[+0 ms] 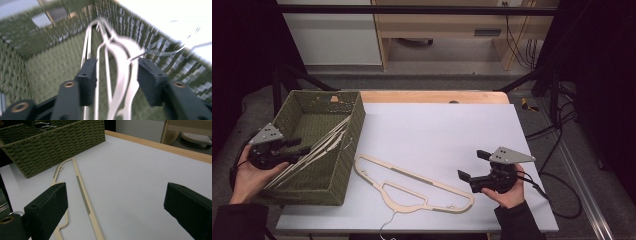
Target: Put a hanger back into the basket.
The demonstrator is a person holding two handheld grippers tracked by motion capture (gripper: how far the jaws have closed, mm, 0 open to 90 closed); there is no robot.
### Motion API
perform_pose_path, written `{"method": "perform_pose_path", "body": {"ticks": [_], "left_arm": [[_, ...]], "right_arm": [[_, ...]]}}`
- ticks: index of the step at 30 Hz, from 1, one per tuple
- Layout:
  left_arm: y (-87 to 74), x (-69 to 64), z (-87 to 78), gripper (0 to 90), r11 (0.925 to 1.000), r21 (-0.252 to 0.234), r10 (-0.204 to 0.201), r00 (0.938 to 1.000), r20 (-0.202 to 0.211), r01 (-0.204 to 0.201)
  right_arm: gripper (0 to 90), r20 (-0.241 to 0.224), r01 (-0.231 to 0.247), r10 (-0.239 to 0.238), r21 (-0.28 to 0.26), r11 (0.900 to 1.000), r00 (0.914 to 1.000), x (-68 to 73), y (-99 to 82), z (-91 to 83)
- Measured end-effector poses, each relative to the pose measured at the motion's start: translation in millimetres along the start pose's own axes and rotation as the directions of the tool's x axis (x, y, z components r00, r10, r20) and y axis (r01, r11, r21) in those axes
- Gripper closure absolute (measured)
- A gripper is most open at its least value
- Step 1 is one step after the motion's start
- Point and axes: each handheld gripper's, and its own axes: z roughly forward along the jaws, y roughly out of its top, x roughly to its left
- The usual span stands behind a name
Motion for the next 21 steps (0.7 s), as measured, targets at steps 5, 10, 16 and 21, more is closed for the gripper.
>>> {"method": "perform_pose_path", "body": {"ticks": [5, 10, 16, 21], "left_arm": [[11.1, -20.7, -10.4, 30.9, 0.9913, -0.126, -0.038, 0.9992, 0.008, 0.039], [18.9, -51.2, -15.6, 16.2, 0.9779, -0.206, -0.033, 0.9994, 0.007, 0.034], [22.2, -93.9, -16.4, 10.6, 0.9574, -0.285, -0.028, 0.9979, 0.058, 0.044], [21.0, -123.6, -8.7, 8.4, 0.9509, -0.308, -0.006, 0.9971, 0.076, 0.029]], "right_arm": [[5.9, -0.017, -0.001, 0.001, -0.004, 1.0000, 0.9999, 1.8, 0.1, 1.4], [6.2, -0.024, 0.004, -0.004, -0.004, 1.0000, 0.9997, 3.1, -0.1, 2.9], [5.8, -0.039, 0.003, -0.003, -0.002, 1.0000, 0.9992, 5.5, -0.6, 5.7], [5.8, -0.055, -0.014, 0.014, -0.007, 0.9999, 0.9984, 6.9, -0.8, 7.6]]}}
